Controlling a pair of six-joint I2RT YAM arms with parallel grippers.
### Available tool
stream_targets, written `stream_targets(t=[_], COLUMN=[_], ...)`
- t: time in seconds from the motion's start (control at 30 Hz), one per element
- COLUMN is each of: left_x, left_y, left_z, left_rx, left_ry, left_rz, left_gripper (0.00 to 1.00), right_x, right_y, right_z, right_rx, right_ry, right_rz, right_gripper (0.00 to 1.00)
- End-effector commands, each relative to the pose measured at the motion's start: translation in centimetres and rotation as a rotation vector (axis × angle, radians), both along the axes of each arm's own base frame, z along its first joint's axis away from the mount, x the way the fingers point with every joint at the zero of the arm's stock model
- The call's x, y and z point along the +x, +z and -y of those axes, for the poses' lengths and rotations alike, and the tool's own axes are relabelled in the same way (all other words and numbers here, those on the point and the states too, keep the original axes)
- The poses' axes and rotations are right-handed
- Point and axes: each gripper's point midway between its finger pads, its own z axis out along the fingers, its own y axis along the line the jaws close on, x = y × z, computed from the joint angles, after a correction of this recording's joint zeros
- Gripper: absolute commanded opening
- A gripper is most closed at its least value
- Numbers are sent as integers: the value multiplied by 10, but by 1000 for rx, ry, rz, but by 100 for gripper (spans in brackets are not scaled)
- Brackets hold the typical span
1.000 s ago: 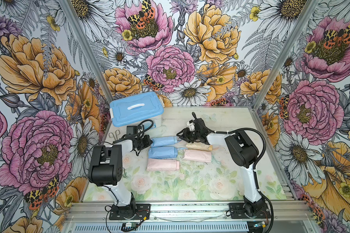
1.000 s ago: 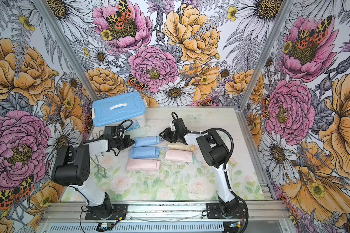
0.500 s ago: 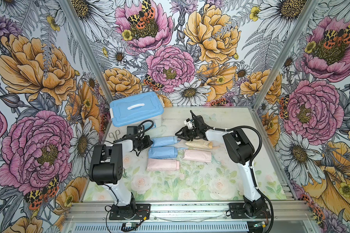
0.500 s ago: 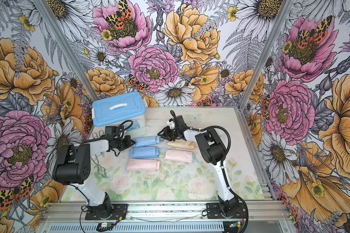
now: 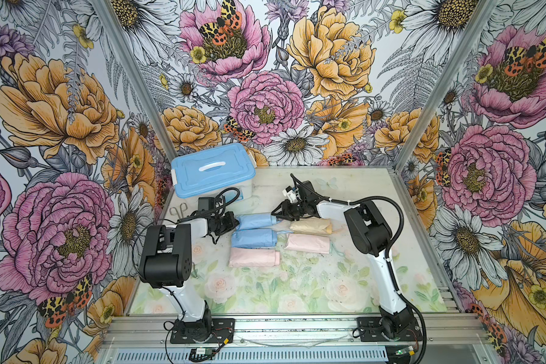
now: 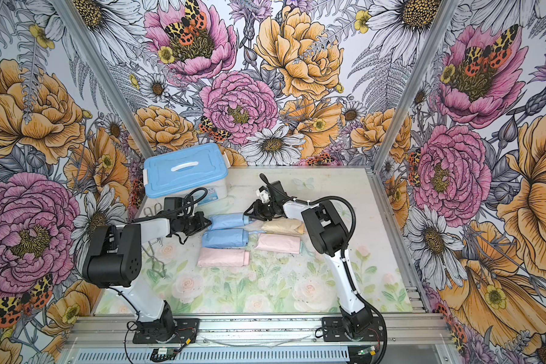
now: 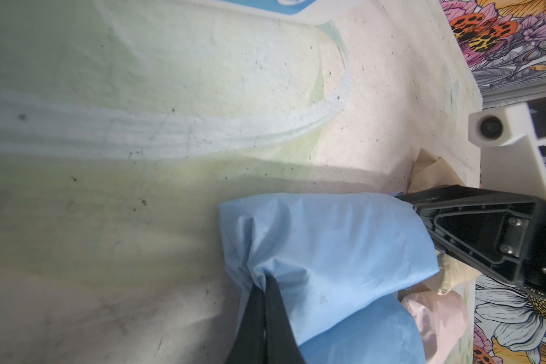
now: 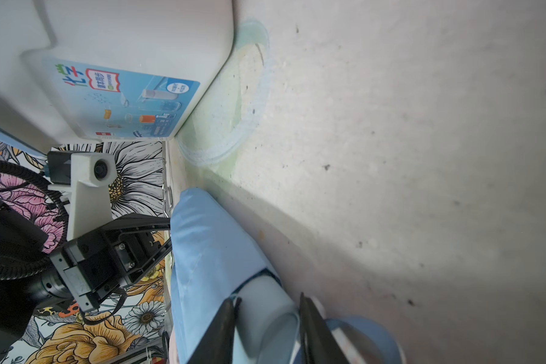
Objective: Take umbrellas out of sleeves
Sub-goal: Take out the umbrella from the umbrella sleeve.
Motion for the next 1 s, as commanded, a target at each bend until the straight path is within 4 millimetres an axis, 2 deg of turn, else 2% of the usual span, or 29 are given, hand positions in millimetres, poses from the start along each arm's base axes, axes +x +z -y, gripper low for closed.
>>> stream_targets(t=[0.0, 0.07, 0.23, 0.3, 0.4, 0.57, 0.73, 0.87, 0.97], left_x=[-7, -6, -5, -4, -5, -5, -6, -6, -6], left_y=[-12, -11, -11, -12, -14, -16, -18, -20, -21], left_z=[-4, -4, -3, -2, -1, -1, -1, 1, 0], left_rx=[-11, -12, -23, -27, -29, -27, -32, -38, -42], left_ry=[6, 9, 11, 8, 7, 3, 7, 6, 6], left_rz=[-41, -40, -39, -41, -46, -50, -53, -57, -60], left_gripper=[0, 0, 0, 0, 0, 0, 0, 0, 0], right_x=[-34, -35, -29, -30, -37, -46, -55, -60, -60], right_y=[-49, -39, -18, -23, -40, -49, -56, -51, -36], right_z=[10, 6, -5, -6, 3, 3, -7, -14, -23], right_rx=[-70, -29, 150, 143, 27, -11, -16, 20, 97], right_ry=[33, 40, -3, -7, -2, 20, 38, 53, 57], right_rz=[-184, -186, -201, -185, -174, -187, -208, -212, -206], right_gripper=[29, 29, 35, 37, 38, 38, 35, 30, 30])
